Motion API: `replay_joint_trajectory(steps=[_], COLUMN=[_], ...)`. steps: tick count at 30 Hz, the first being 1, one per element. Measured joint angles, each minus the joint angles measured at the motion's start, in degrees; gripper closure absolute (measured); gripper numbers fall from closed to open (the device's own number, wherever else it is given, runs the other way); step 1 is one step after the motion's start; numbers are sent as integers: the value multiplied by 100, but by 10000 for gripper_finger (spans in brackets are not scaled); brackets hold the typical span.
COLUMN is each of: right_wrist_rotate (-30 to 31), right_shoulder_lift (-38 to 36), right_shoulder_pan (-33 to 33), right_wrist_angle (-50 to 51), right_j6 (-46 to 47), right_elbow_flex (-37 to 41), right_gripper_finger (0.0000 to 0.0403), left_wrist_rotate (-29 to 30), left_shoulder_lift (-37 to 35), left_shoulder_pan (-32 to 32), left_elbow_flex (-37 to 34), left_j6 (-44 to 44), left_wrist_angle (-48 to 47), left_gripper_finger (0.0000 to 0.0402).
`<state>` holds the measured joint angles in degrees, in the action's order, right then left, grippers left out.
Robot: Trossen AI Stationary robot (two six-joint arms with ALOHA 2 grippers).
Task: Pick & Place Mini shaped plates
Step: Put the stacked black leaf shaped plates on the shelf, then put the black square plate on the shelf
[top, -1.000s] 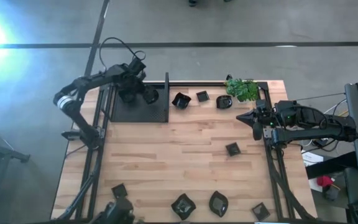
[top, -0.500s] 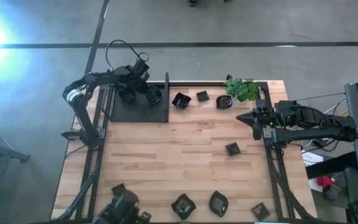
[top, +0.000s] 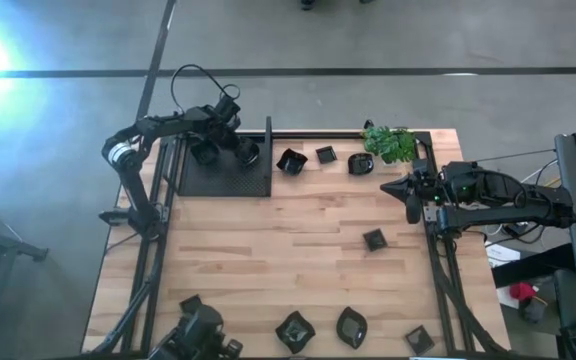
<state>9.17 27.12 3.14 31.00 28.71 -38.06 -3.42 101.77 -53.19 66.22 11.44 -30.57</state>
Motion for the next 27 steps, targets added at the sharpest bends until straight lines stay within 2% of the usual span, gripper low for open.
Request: replay_joint_trajectory(steps=[9,14,22,27], right_wrist_rotate=[-1,-2,-4,-15], right_shoulder_lift=[1,-1,1,0], right_shoulder_pan=[-1,0,-1,2], right_wrist_angle=[1,5,16,56], right_j6=[32,30,28,26], right_elbow_flex=[0,0,-1,0], right_gripper_finger=[394,394,394,394], left_wrist_rotate=[124,139,131,317], left_shoulder_lift=[-163,-437,-1468,-2326], left_shoulder_pan=[0,0,161,824], left_elbow_flex=[0,0,0,0], left_j6=[113,163,-101,-162], left_wrist_angle=[4,-23,-475,-1213], left_gripper_finger=[336,331,330,330])
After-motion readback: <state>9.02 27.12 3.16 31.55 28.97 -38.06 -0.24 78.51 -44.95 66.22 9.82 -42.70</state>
